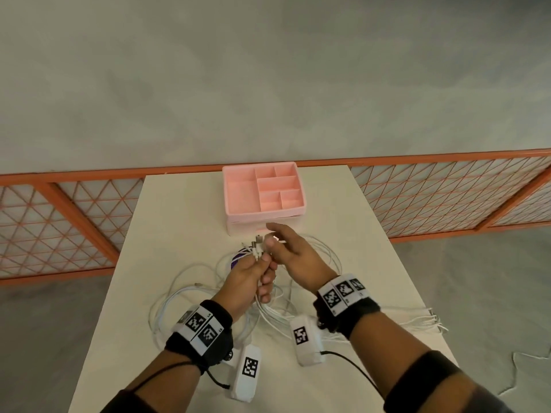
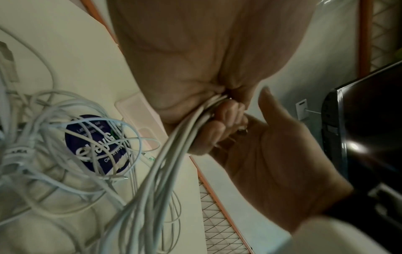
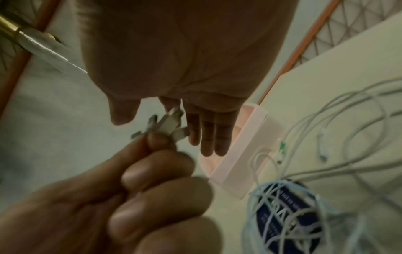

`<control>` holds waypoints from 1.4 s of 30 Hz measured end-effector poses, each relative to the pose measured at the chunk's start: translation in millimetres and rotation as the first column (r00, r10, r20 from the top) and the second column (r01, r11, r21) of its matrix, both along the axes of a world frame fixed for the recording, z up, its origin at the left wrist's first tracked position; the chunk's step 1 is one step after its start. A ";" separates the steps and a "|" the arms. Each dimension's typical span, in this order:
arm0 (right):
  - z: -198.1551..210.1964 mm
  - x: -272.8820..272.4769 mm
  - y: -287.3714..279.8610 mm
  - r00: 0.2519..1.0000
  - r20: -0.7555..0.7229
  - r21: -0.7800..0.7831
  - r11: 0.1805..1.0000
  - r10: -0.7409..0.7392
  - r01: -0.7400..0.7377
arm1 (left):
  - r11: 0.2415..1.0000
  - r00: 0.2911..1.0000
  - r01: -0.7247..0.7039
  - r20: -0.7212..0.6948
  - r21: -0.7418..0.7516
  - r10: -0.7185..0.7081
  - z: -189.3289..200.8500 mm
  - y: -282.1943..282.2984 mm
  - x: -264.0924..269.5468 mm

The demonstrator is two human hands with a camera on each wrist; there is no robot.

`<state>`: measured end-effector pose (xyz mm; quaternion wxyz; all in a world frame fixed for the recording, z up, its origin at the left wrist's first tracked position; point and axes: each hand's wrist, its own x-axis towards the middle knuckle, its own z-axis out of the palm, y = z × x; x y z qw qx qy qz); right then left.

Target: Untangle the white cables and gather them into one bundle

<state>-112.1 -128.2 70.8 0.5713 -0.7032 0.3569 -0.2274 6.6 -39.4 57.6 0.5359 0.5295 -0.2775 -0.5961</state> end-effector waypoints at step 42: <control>1.9 10.8 1.6 0.982 0.110 0.100 0.984 -0.157 0.146 | 0.997 0.985 0.077 0.158 -0.013 -0.074 0.3 -5.6 -11.9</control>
